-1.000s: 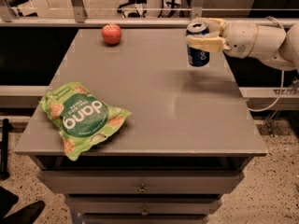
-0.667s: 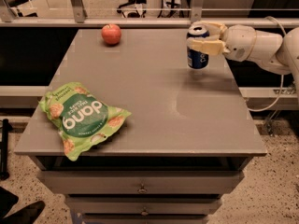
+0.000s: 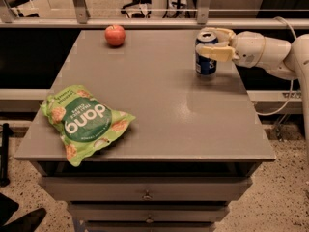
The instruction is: Place pepsi can upright
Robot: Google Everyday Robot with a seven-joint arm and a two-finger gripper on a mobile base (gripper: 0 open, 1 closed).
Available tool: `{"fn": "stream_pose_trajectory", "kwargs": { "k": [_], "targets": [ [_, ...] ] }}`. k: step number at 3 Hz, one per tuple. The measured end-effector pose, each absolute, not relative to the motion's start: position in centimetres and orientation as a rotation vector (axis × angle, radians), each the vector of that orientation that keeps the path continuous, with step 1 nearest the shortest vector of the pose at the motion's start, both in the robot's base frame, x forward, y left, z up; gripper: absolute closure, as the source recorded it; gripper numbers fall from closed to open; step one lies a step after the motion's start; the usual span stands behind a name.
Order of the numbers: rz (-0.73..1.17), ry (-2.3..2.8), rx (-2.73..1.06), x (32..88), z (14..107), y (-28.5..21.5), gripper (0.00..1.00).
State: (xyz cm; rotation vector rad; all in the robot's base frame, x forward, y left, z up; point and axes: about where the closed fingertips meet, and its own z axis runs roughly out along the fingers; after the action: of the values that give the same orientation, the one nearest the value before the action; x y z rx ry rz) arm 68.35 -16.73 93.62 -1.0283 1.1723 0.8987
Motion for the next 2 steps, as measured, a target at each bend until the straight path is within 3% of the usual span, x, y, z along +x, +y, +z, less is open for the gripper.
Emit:
{"fn": "stream_pose_trajectory", "kwargs": {
  "k": [2],
  "targets": [
    [0.951, 1.154, -0.998, 68.14, 92.20, -18.54, 0.34]
  ]
}}
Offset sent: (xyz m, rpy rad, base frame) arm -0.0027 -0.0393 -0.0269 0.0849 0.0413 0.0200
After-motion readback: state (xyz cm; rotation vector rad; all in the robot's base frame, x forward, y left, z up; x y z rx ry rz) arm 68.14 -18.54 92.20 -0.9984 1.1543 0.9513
